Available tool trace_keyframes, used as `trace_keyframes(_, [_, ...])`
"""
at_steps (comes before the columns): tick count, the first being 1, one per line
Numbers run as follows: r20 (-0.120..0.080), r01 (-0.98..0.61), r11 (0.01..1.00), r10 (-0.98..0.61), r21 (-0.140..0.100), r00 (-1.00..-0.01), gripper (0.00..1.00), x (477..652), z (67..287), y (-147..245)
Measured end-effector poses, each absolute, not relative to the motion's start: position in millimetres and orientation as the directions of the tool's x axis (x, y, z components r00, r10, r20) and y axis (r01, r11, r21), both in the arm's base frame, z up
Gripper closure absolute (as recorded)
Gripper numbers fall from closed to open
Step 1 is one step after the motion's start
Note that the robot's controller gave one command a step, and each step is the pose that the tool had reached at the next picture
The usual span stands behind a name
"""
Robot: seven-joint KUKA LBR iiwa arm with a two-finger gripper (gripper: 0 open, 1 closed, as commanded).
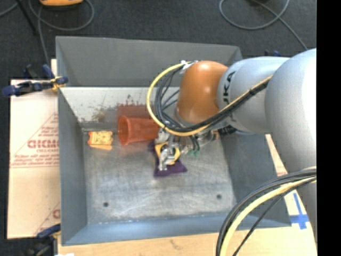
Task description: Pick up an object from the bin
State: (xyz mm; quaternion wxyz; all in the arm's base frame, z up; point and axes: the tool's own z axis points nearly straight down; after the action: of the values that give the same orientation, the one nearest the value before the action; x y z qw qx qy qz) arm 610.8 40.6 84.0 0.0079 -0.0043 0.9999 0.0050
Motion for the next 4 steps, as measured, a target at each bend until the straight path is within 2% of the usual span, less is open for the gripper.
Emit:
trace_keyframes(1, [-0.016,-0.008,1.000,-0.008,0.010,-1.000,1.00,610.8,84.0,40.5])
trace_keyframes(2, [-0.001,0.043,0.999,0.043,0.002,-0.999,1.00,604.1,108.2,36.7])
trace_keyframes(3, [-0.010,0.174,0.985,0.174,0.002,-0.985,0.00,608.8,122.6,47.3])
trace_keyframes(4, [-0.025,0.354,0.935,0.354,0.006,-0.935,1.00,616.3,81.5,65.3])
